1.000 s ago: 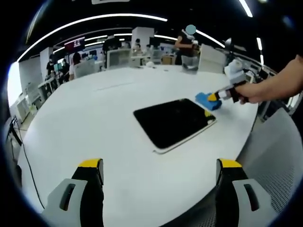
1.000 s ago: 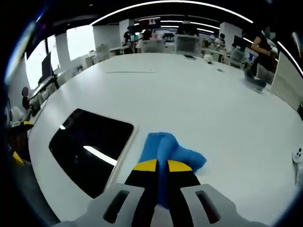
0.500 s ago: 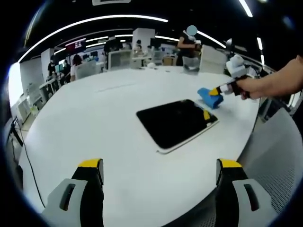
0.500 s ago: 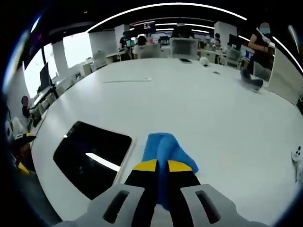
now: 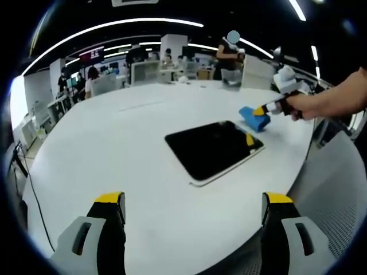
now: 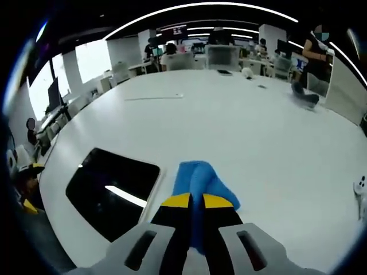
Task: Wipe the mirror surface with the cleaning cloth until all visible marks leave the cleaned area.
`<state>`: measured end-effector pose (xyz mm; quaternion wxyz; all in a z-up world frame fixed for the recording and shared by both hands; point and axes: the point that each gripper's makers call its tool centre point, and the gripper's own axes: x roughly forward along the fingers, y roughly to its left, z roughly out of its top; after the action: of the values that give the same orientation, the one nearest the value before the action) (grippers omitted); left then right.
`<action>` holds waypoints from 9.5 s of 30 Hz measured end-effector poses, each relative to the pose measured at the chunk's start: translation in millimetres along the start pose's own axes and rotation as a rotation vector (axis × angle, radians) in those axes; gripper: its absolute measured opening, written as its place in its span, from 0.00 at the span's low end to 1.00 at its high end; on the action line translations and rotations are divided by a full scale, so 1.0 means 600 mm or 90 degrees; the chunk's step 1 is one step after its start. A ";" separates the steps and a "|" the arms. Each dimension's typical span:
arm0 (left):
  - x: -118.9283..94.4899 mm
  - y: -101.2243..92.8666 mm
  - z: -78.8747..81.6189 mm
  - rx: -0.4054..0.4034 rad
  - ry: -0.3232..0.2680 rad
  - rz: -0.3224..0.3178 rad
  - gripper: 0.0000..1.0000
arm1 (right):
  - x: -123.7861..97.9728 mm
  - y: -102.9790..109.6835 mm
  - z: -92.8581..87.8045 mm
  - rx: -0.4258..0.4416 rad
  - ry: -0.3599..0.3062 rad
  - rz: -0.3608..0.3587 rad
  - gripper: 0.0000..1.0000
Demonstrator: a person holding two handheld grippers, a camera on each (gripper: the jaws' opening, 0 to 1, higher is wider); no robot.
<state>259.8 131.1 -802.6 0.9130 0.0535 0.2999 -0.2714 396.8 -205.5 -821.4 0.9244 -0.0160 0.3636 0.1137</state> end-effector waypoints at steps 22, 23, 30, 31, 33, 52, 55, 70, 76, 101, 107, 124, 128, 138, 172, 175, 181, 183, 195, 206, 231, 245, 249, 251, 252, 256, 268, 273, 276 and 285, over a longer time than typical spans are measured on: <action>0.002 -0.005 -0.003 0.010 0.008 -0.007 1.00 | 0.039 0.055 0.004 0.011 0.025 0.028 0.01; 0.001 -0.004 -0.004 0.008 0.008 -0.007 0.99 | 0.040 0.056 0.004 0.012 0.026 0.028 0.01; 0.002 -0.001 -0.007 0.007 0.012 -0.004 0.99 | 0.051 0.075 0.004 0.007 0.035 0.038 0.01; 0.002 0.000 -0.007 0.005 0.012 -0.002 0.99 | 0.052 0.077 0.004 0.007 0.036 0.039 0.01; 0.003 0.002 -0.008 0.004 0.011 -0.002 0.99 | 0.057 0.079 0.003 0.004 0.039 0.037 0.01; 0.004 0.000 -0.013 0.010 0.021 -0.009 0.99 | 0.071 0.106 0.000 -0.011 0.064 0.047 0.01; 0.004 -0.001 -0.012 0.011 0.021 -0.010 0.99 | 0.072 0.106 0.000 -0.013 0.066 0.044 0.01; 0.003 -0.002 -0.011 0.011 0.022 -0.011 0.99 | 0.073 0.122 0.004 0.015 0.071 0.055 0.01; 0.002 -0.003 -0.010 0.012 0.020 -0.013 0.99 | 0.079 0.143 0.007 0.034 0.070 0.063 0.01; 0.007 -0.018 -0.015 0.003 0.022 -0.049 1.00 | 0.091 0.187 0.012 0.077 0.075 0.043 0.01; 0.010 -0.020 -0.017 0.006 0.021 -0.057 1.00 | 0.096 0.198 0.014 0.072 0.075 0.041 0.01; 0.006 -0.026 -0.012 0.008 0.019 -0.063 1.00 | 0.116 0.269 0.027 0.045 0.081 0.057 0.01; 0.006 -0.028 -0.012 0.008 0.020 -0.064 1.00 | 0.122 0.280 0.031 0.043 0.083 0.059 0.01; 0.005 -0.030 -0.014 0.012 0.027 -0.068 1.00 | 0.128 0.297 0.035 0.037 0.085 0.066 0.01; 0.008 -0.029 -0.018 0.010 0.035 -0.068 1.00 | 0.157 0.403 0.058 -0.007 0.084 0.151 0.02; 0.008 -0.029 -0.019 0.010 0.036 -0.068 0.99 | 0.160 0.407 0.058 -0.013 0.081 0.153 0.02; 0.008 -0.029 -0.020 0.012 0.038 -0.068 0.99 | 0.161 0.416 0.059 -0.028 0.077 0.160 0.02; 0.008 -0.030 -0.020 0.012 0.039 -0.068 0.99 | 0.162 0.420 0.060 -0.047 0.076 0.168 0.02; 0.008 -0.029 -0.021 0.013 0.041 -0.067 0.99 | 0.167 0.433 0.063 -0.068 0.079 0.194 0.02; 0.007 -0.026 -0.020 0.011 0.040 -0.060 1.00 | 0.163 0.435 0.060 -0.072 0.081 0.195 0.02; 0.008 -0.023 -0.020 0.016 0.042 -0.052 1.00 | 0.122 0.452 0.022 -0.106 0.092 0.219 0.01; 0.008 -0.023 -0.020 0.015 0.040 -0.052 1.00 | 0.111 0.460 0.010 -0.090 0.104 0.227 0.01; 0.008 -0.023 -0.020 0.015 0.039 -0.052 1.00 | 0.107 0.462 0.007 -0.078 0.108 0.232 0.01; 0.008 -0.022 -0.020 0.014 0.039 -0.052 0.99 | 0.104 0.464 0.004 -0.074 0.109 0.234 0.01; 0.008 -0.022 -0.020 0.014 0.039 -0.052 0.99 | 0.102 0.465 0.002 -0.075 0.107 0.234 0.01; 0.008 -0.022 -0.020 0.014 0.038 -0.051 0.99 | 0.103 0.464 0.002 -0.072 0.105 0.235 0.01; 0.008 -0.021 -0.020 0.013 0.039 -0.049 0.99 | 0.105 0.463 0.002 -0.075 0.110 0.239 0.01; 0.008 -0.020 -0.020 0.013 0.039 -0.048 0.99 | 0.105 0.461 0.002 -0.075 0.113 0.239 0.01; 0.007 -0.019 -0.021 0.013 0.040 -0.047 0.99 | 0.102 0.458 0.003 -0.077 0.112 0.233 0.01; 0.007 -0.018 -0.021 0.012 0.040 -0.045 0.99 | 0.102 0.445 0.001 -0.074 0.111 0.225 0.01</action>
<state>250.4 123.0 -814.8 0.8924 0.0603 0.3278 -0.3043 381.5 66.4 -848.0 0.8526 -0.0150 0.4326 0.2928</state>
